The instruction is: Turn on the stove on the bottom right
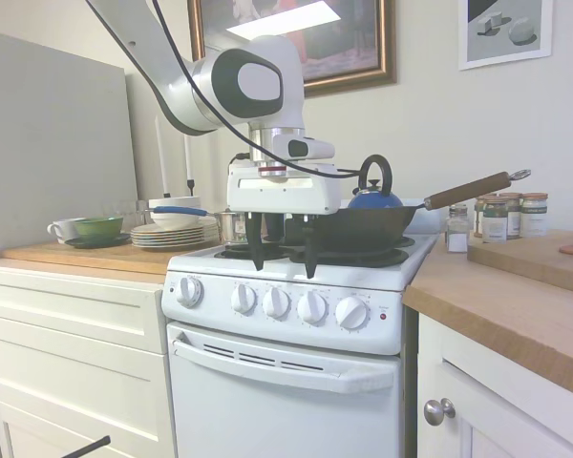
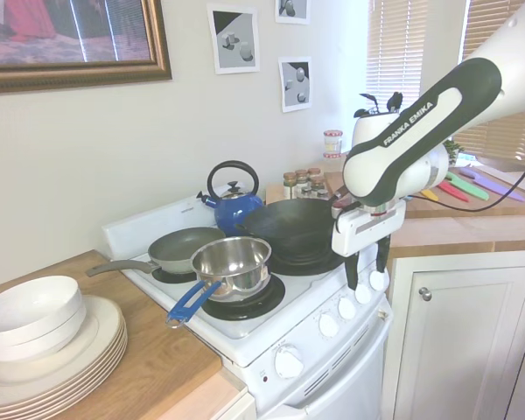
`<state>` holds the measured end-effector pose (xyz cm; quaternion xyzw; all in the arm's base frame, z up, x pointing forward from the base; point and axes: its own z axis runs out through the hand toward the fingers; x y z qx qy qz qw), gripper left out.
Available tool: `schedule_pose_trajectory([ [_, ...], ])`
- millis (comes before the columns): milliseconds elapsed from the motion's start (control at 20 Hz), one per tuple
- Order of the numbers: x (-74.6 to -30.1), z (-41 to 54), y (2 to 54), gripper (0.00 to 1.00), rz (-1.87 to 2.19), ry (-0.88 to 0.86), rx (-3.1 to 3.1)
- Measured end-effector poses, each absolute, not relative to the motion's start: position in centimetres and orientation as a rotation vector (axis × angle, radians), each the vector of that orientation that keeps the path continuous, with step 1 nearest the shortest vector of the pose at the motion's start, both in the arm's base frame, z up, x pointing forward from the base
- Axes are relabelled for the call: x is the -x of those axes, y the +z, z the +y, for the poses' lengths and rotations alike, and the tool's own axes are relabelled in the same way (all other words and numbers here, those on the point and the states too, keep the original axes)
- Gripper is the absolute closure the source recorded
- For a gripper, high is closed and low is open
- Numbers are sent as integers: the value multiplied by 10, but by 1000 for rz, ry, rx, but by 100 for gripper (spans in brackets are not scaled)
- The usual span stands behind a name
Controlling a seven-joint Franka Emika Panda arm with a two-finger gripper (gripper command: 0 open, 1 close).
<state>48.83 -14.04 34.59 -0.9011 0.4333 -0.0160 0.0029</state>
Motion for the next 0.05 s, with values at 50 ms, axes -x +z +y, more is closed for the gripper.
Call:
schedule_pose_trajectory([
  [50,-488,-140,347,0,1357,-47,2827],
])
